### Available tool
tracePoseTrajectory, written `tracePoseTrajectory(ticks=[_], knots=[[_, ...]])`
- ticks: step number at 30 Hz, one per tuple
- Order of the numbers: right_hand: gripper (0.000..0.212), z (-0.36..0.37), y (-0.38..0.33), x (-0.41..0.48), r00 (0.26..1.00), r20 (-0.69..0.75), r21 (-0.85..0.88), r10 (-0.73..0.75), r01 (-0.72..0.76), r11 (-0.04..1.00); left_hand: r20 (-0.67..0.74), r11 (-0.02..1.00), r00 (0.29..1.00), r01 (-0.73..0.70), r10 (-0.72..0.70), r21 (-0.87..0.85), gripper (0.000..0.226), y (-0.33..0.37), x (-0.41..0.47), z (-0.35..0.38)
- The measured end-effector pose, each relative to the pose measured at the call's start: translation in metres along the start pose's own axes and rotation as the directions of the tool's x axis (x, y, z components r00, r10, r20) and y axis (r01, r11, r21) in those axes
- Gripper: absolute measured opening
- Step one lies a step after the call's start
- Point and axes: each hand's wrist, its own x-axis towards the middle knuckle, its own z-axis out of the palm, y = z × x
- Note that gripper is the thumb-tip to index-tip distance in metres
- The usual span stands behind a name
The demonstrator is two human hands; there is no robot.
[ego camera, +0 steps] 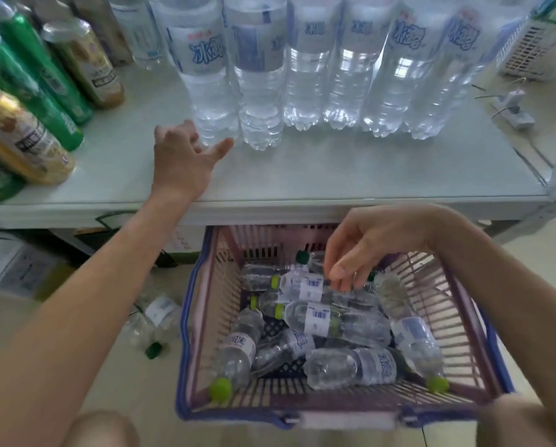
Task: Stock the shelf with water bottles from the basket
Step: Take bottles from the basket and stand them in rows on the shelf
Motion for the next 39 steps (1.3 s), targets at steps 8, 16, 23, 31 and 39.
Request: tracePoseTrajectory(ticks=[8,16,23,31,39], knots=[[0.064,0.044,0.089,0.086,0.881,-0.017,-0.529,0.472,-0.409,0.743,0.477,0.871,0.729,-0.407,0.491,-0.274,0.016,0.051,-0.084,-0.016],[0.029,0.101,0.102,0.141,0.89,-0.252,-0.788,0.38,-0.416,0.453,0.925,0.435,-0.067,-0.894,-0.373,0.111,0.071,-0.075,-0.144,0.091],[0.049,0.111,0.109,0.132,0.904,-0.317,-0.699,0.288,-0.428,0.573,0.953,0.253,-0.099,-0.967,-0.285,-0.025,0.038,-0.079,-0.148,0.105],[0.07,0.07,0.096,0.09,0.945,-0.248,-0.518,0.211,-0.314,0.795,0.95,0.446,-0.272,-0.877,-0.154,-0.179,0.076,-0.1,-0.132,0.12],[0.066,0.05,0.033,-0.011,0.926,-0.357,-0.447,-0.121,-0.055,0.893,0.989,0.671,-0.145,-0.734,-0.002,-0.106,0.066,-0.068,-0.124,0.074]])
